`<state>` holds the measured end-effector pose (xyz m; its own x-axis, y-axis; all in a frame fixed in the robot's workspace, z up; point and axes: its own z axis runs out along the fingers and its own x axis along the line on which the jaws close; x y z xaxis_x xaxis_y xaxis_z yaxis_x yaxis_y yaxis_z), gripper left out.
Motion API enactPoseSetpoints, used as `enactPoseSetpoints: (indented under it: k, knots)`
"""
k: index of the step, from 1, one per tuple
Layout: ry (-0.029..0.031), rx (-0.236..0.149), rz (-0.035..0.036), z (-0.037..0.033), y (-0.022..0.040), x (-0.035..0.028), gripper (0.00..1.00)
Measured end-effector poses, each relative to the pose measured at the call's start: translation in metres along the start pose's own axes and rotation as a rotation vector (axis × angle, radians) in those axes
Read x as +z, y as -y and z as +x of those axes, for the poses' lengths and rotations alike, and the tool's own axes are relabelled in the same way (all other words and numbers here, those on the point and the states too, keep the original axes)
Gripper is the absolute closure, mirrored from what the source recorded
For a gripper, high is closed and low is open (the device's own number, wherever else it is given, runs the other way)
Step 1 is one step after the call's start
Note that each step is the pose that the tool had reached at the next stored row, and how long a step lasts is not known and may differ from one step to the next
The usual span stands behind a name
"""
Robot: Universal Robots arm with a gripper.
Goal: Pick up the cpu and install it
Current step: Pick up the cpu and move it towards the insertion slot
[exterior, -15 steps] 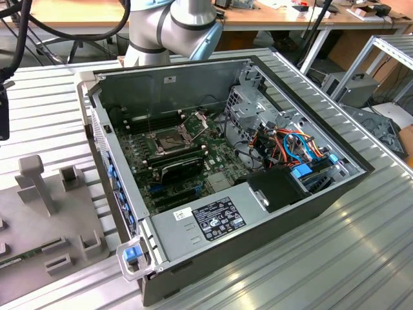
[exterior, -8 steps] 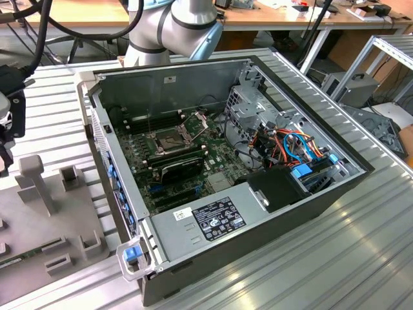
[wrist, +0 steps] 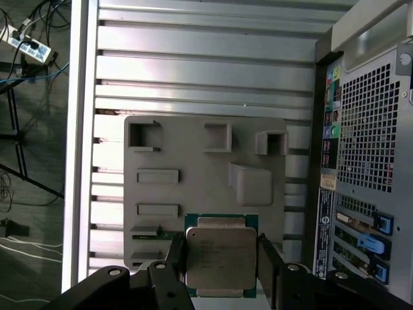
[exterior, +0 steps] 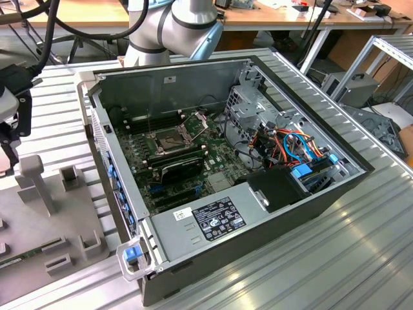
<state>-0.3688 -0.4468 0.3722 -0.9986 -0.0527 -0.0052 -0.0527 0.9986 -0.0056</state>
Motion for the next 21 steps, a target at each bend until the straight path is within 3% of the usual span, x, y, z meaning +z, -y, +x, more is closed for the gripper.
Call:
enactPoseSetpoints:
  k: [10,21]
  knots:
    - [-0.0001,0.0,0.0001,-0.0112,0.0006,0.0,0.45]
    - [-0.0002,0.0,0.0001,-0.0153,0.0008,0.0,0.45]
